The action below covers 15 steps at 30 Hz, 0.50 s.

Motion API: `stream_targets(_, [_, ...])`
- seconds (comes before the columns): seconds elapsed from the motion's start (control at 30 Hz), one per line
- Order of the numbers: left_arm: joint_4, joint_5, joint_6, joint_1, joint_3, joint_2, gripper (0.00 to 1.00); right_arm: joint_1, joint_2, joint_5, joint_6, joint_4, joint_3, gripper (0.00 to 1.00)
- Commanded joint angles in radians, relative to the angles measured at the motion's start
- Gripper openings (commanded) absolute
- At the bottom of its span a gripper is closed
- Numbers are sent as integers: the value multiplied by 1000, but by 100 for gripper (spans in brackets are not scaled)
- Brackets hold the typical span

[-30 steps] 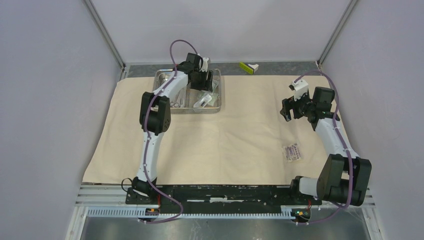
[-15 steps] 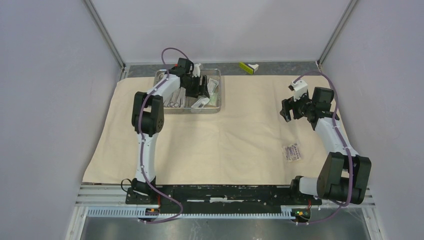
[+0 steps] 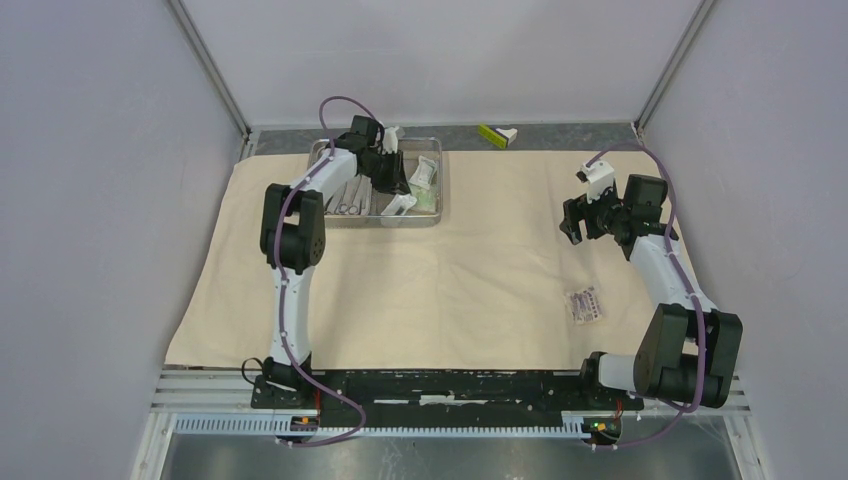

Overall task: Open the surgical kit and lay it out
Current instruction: Pick up the medical item from the container.

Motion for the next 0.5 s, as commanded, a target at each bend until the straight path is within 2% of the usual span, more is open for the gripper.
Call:
stream_targets(0.0, [-24,32,-3,7,71,-50,23,2,3,7,-12,8,7,82])
stream_targets(0.17, [-31,2,32,9,68,-108,3,1,-3,4,-13,5,7,82])
stream_targets(0.47, [-17,-41,116,6,7,-273,2,1,-14,3,-9,9,6,82])
